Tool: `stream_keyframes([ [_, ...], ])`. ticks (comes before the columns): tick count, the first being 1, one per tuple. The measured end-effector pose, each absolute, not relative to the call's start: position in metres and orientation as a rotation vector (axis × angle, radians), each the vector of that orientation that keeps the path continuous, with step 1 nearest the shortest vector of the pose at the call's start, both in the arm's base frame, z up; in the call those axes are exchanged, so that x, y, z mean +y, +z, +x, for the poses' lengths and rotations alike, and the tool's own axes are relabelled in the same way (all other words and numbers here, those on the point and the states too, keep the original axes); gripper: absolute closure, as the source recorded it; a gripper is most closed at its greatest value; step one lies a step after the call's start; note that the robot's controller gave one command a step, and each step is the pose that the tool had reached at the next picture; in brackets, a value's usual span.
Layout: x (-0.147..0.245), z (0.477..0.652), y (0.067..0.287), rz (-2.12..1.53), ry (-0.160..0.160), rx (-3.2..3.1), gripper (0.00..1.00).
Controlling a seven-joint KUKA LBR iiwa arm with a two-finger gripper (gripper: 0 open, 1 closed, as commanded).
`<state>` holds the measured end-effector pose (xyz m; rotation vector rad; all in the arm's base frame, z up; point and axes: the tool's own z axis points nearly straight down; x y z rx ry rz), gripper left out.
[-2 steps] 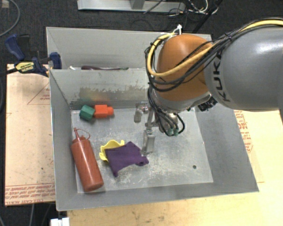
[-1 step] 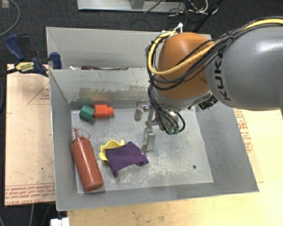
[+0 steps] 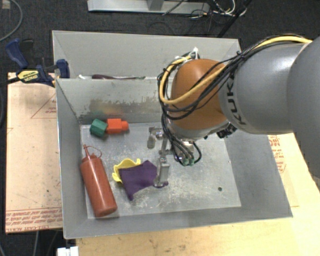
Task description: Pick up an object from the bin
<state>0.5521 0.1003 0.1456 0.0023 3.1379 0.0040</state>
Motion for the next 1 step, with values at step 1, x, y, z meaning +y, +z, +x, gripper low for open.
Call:
stream_keyframes([
  [1,0.1005,0.5489,0.0872,0.001,0.003,3.145,0.00],
])
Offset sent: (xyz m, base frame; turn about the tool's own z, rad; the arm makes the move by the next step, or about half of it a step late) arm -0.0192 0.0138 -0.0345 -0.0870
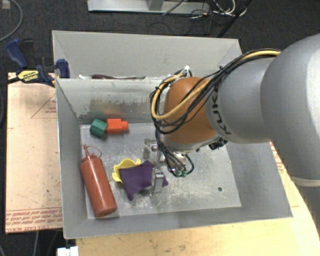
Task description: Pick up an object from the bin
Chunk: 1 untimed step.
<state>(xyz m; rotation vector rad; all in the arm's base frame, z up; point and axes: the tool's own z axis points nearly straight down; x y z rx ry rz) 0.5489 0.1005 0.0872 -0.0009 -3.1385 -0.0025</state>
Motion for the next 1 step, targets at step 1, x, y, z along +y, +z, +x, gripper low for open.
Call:
stream_keyframes([
  [1,0.1070,0.5401,0.0896,0.064,-0.003,-3.139,0.00],
])
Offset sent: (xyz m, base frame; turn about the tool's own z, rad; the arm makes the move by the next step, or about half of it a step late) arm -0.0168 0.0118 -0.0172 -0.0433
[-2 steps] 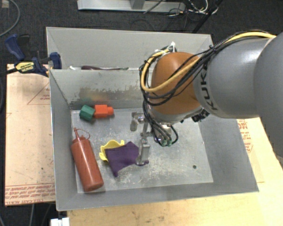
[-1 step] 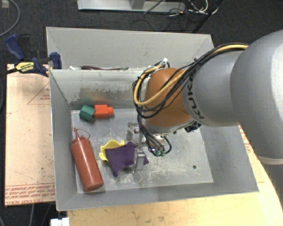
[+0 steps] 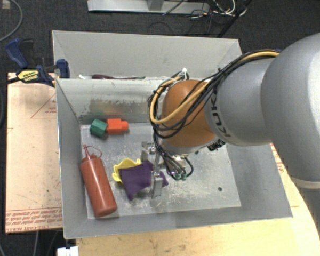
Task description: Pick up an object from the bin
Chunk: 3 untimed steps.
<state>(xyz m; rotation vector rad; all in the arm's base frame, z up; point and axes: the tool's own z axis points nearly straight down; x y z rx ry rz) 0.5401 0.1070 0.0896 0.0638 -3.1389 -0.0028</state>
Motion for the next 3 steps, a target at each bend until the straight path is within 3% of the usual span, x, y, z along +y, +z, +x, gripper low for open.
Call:
stream_keyframes([
  [1,0.111,0.536,0.080,0.073,-0.005,-3.140,0.00],
  [2,0.109,0.534,0.070,0.062,-0.005,-3.139,1.00],
  [3,0.109,0.534,0.070,0.062,-0.005,-3.139,1.00],
])
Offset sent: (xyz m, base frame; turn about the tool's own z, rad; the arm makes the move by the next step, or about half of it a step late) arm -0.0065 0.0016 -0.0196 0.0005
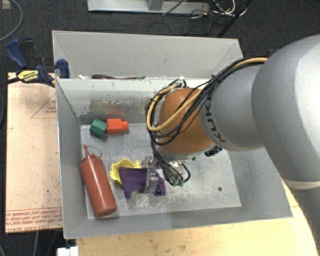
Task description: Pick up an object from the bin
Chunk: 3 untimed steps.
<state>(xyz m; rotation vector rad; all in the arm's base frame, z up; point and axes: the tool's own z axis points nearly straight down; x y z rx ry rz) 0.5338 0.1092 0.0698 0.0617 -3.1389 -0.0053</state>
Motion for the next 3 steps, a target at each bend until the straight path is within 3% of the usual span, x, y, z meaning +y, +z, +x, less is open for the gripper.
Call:
stream_keyframes([
  [2,0.109,0.532,0.080,0.060,-0.004,-3.132,1.00],
  [3,0.109,0.531,0.102,0.060,-0.004,-3.131,1.00],
])
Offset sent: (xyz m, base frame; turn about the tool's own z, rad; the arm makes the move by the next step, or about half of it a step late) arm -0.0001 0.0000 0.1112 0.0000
